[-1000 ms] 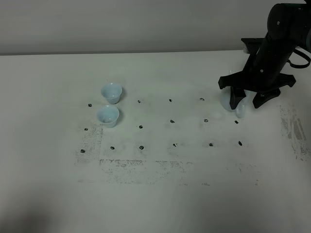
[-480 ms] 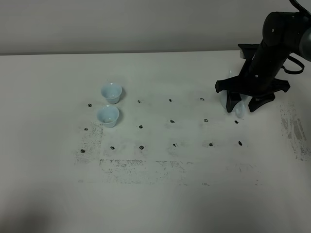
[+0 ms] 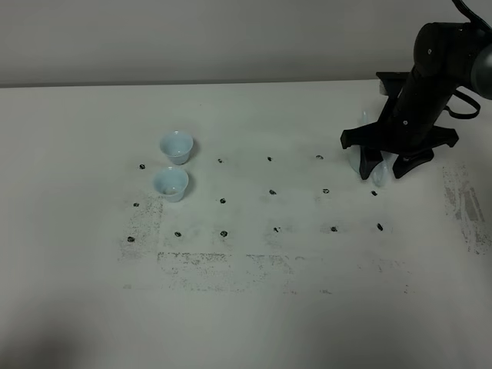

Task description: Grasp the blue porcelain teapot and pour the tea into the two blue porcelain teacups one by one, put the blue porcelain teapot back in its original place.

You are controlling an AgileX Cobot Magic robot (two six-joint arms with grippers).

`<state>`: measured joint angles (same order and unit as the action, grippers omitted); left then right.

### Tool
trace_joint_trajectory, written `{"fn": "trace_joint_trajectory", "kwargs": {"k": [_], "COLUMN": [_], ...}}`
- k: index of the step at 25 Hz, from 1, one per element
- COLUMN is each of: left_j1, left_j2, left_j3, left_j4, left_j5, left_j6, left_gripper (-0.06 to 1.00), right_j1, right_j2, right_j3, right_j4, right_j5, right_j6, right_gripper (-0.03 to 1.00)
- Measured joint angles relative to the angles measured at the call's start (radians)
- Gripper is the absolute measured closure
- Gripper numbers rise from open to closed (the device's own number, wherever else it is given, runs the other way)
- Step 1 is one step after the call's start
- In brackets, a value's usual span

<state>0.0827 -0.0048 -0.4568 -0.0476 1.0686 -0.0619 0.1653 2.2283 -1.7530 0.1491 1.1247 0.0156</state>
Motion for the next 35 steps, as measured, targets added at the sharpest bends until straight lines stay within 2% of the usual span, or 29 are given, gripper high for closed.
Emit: {"fn": "trace_joint_trajectory", "kwargs": {"k": [10, 13, 24, 35], "left_j1": [0.000, 0.000, 0.000, 0.000], "left_j2": [0.000, 0.000, 0.000, 0.000], "left_j3": [0.000, 0.000, 0.000, 0.000], "left_j4": [0.000, 0.000, 0.000, 0.000], "left_j5": [0.000, 0.000, 0.000, 0.000], "left_j6": [0.000, 0.000, -0.001, -0.001], "left_gripper": [0.22, 0.22, 0.22, 0.22], "right_j1": [-0.001, -0.001, -0.001, -0.001], "right_j2": [0.016, 0.016, 0.016, 0.013], "right_j3": [0.000, 0.000, 0.000, -0.013], "right_j4": [0.000, 0.000, -0.003, -0.019], "right_j5": [-0.004, -0.004, -0.005, 0.004], "right_j6": [0.000, 0.000, 0.005, -0.016], "right_gripper": [0.50, 0.55, 0.92, 0.92]}}
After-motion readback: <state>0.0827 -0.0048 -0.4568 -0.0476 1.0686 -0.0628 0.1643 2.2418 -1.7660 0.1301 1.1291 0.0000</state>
